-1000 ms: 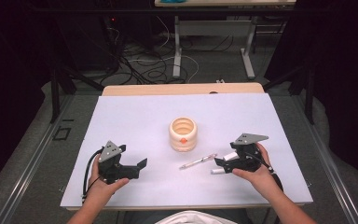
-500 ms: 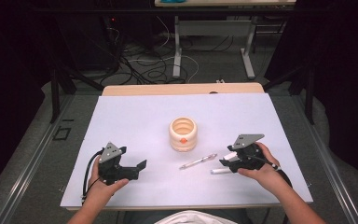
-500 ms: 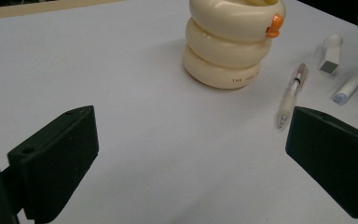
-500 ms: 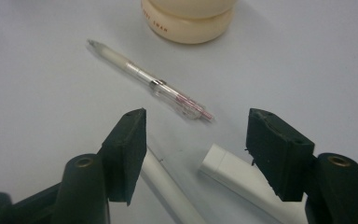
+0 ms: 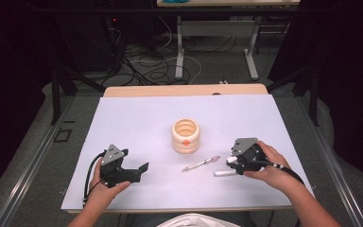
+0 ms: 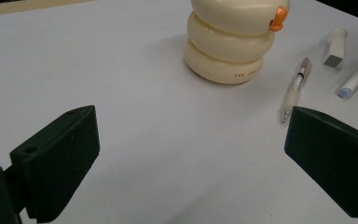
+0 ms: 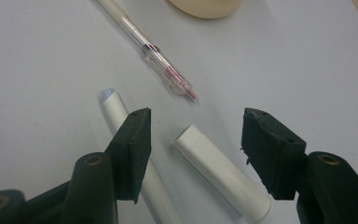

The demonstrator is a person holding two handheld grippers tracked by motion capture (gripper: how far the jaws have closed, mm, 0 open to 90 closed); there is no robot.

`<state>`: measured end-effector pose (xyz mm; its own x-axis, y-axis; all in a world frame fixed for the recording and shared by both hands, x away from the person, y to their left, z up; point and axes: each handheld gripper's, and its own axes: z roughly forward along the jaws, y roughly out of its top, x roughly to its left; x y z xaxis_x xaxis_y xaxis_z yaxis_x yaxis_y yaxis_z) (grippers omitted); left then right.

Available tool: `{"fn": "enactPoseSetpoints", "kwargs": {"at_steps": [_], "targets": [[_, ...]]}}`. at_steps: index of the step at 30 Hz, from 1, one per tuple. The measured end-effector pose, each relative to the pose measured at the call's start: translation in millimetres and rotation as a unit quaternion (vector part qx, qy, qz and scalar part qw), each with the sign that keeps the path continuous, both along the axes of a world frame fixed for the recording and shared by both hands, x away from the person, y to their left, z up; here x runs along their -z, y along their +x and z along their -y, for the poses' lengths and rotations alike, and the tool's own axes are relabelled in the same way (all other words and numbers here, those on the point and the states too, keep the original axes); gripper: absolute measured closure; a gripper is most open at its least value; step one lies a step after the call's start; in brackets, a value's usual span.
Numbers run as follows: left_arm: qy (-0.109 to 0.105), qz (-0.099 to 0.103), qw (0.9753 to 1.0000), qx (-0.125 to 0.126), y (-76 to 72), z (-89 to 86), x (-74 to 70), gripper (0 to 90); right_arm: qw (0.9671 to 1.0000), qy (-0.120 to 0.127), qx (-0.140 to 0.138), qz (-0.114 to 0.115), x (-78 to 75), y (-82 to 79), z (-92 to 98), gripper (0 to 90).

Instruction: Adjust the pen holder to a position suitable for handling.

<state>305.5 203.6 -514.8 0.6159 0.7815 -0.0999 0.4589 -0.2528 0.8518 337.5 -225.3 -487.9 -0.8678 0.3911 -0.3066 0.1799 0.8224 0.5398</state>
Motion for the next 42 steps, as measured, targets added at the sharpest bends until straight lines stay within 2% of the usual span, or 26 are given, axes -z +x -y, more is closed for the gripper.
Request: {"fn": "enactPoseSetpoints", "kwargs": {"at_steps": [2, 4, 6, 8, 13, 15, 17, 19, 22, 27, 30, 32, 33, 34, 35, 37, 39, 40, 42], "targets": [[-0.001, -0.001, 1.0000, 0.000, -0.1, 0.3, 0.1, 3.2, 0.9999, -0.010, 0.003, -0.001, -2.1, 1.4, -0.1, 41.4], [0.001, -0.001, 1.0000, 0.000, -0.1, 0.2, 0.3, 3.2, 0.9998, -0.016, 0.001, -0.012, -2.9, 2.7, 0.1, 41.6], [0.000, -0.001, 1.0000, 0.000, 0.1, -0.1, 0.4, 3.2, 0.9995, -0.023, -0.006, -0.020, -2.6, 3.4, -0.3, 42.2], [-0.001, -0.002, 1.0000, -0.001, 0.3, -0.3, 0.4, 3.2, 0.9992, -0.034, -0.014, -0.019, -1.3, 3.2, -0.6, 43.8], [-0.002, -0.003, 1.0000, -0.003, 0.3, -0.4, 0.6, 3.3, 0.9964, -0.070, -0.045, -0.019, 2.1, 0.4, -1.8, 47.9], [-0.001, -0.002, 1.0000, -0.003, 0.4, -0.4, 0.8, 3.4, 0.9941, -0.087, -0.061, -0.020, 2.9, -0.2, -2.2, 50.1], [0.000, -0.002, 1.0000, -0.002, 0.6, -0.4, 0.8, 3.5, 0.9931, -0.096, -0.063, -0.025, 3.7, -1.7, -1.9, 50.9], [0.000, -0.002, 1.0000, -0.002, 0.5, -0.4, 0.7, 3.6, 0.9921, -0.100, -0.071, -0.023, 4.2, -1.9, -1.9, 51.1], [-0.001, -0.003, 1.0000, -0.004, 0.5, -0.4, 0.9, 3.6, 0.9920, -0.102, -0.069, -0.028, 6.2, -3.2, -1.4, 52.3], [-0.001, -0.003, 1.0000, -0.005, 0.7, -0.5, 1.1, 3.8, 0.9896, -0.115, -0.083, -0.026, 9.7, -3.5, -0.3, 55.2], [0.000, -0.002, 1.0000, -0.004, 1.2, -0.8, 1.4, 3.8, 0.9870, -0.128, -0.091, -0.032, 11.4, -4.3, -0.1, 58.2], [-0.001, -0.003, 1.0000, -0.003, 1.9, -1.0, 1.7, 3.8, 0.9834, -0.145, -0.102, -0.036, 11.3, -3.9, 0.4, 59.9], [-0.002, -0.004, 1.0000, -0.004, 2.6, -1.2, 2.0, 3.8, 0.9847, -0.142, -0.095, -0.037, 12.8, -5.7, 0.7, 61.1], [-0.001, -0.005, 1.0000, -0.004, 3.3, -1.5, 2.2, 3.8, 0.9798, -0.161, -0.110, -0.043, 10.7, -3.8, 0.7, 62.0], [-0.002, -0.005, 1.0000, -0.005, 3.7, -1.6, 2.4, 3.8, 0.9782, -0.168, -0.112, -0.048, 10.4, -3.9, 1.1, 62.2], [-0.002, -0.006, 1.0000, -0.005, 4.2, -1.8, 2.7, 3.8, 0.9800, -0.159, -0.113, -0.040, 14.5, -4.1, 1.9, 64.0], [-0.002, -0.006, 1.0000, -0.004, 4.0, -2.0, 2.8, 3.9, 0.9785, -0.164, -0.118, -0.041, 16.2, -4.0, 2.4, 65.6], [-0.003, -0.007, 1.0000, -0.005, 3.6, -1.9, 2.8, 3.9, 0.9762, -0.171, -0.127, -0.042, 16.9, -3.3, 2.3, 66.1], [-0.003, -0.006, 1.0000, -0.006, 2.7, -1.8, 2.3, 4.0, 0.9745, -0.177, -0.130, -0.046, 18.7, -5.0, 1.8, 67.6]]}}
